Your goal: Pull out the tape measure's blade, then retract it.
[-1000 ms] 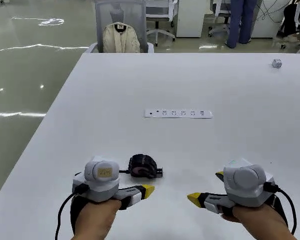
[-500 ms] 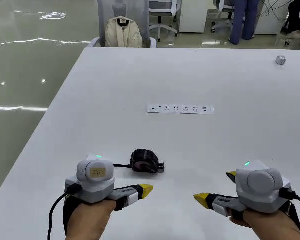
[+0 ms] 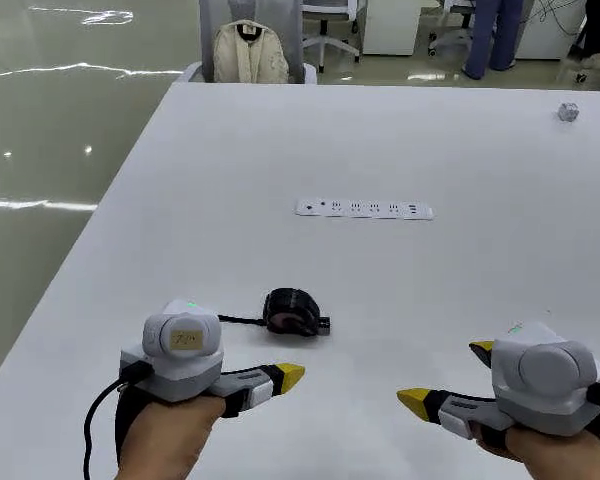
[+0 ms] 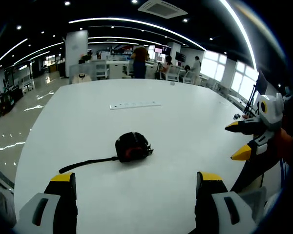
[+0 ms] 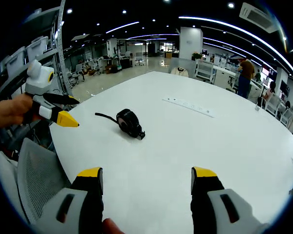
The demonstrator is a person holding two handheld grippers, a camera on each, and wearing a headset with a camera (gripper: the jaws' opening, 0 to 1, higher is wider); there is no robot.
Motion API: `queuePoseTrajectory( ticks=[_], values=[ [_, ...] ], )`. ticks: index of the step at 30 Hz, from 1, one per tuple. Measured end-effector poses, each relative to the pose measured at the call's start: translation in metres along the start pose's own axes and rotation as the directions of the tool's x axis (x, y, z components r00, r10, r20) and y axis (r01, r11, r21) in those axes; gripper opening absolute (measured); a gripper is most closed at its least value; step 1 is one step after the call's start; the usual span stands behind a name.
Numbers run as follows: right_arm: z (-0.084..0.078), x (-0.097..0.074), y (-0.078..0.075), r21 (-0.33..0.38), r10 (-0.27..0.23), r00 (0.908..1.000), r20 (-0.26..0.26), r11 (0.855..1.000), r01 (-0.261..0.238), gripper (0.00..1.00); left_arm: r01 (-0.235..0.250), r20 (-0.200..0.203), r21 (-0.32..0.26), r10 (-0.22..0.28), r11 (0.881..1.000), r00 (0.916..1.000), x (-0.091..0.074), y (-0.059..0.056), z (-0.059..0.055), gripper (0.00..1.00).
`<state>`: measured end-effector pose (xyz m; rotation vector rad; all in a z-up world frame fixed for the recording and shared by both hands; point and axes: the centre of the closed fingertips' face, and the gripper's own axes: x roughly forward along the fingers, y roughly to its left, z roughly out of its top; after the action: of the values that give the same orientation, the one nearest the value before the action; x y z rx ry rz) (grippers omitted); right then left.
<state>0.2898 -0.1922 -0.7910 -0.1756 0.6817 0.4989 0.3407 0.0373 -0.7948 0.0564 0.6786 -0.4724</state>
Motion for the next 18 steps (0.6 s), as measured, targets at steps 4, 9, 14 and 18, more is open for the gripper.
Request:
queuePoseTrajectory(
  ticks=[4, 9, 14, 18],
  values=[
    [0.001, -0.005, 0.002, -0.007, 0.003, 1.0000, 0.002, 1.000, -0.003, 0.76, 0.000, 0.007, 0.002, 0.000, 1.000, 1.0000, -0.005, 0.001, 0.003, 1.00],
    [0.002, -0.011, 0.003, -0.013, 0.006, 1.0000, 0.002, 1.000, -0.006, 0.76, 0.000, 0.015, 0.002, 0.000, 1.000, 0.9999, -0.011, 0.002, 0.004, 1.00],
    [0.001, -0.018, 0.002, -0.011, -0.001, 1.0000, -0.001, 1.000, 0.000, 0.78, -0.009, 0.018, 0.008, 0.008, 1.000, 0.9998, -0.017, 0.004, 0.004, 1.00],
    [0.000, -0.023, -0.001, -0.006, -0.008, 1.0000, 0.000, 1.000, 0.008, 0.78, -0.003, 0.017, 0.001, 0.003, 1.000, 0.9998, -0.021, 0.004, 0.002, 1.00]
  ],
)
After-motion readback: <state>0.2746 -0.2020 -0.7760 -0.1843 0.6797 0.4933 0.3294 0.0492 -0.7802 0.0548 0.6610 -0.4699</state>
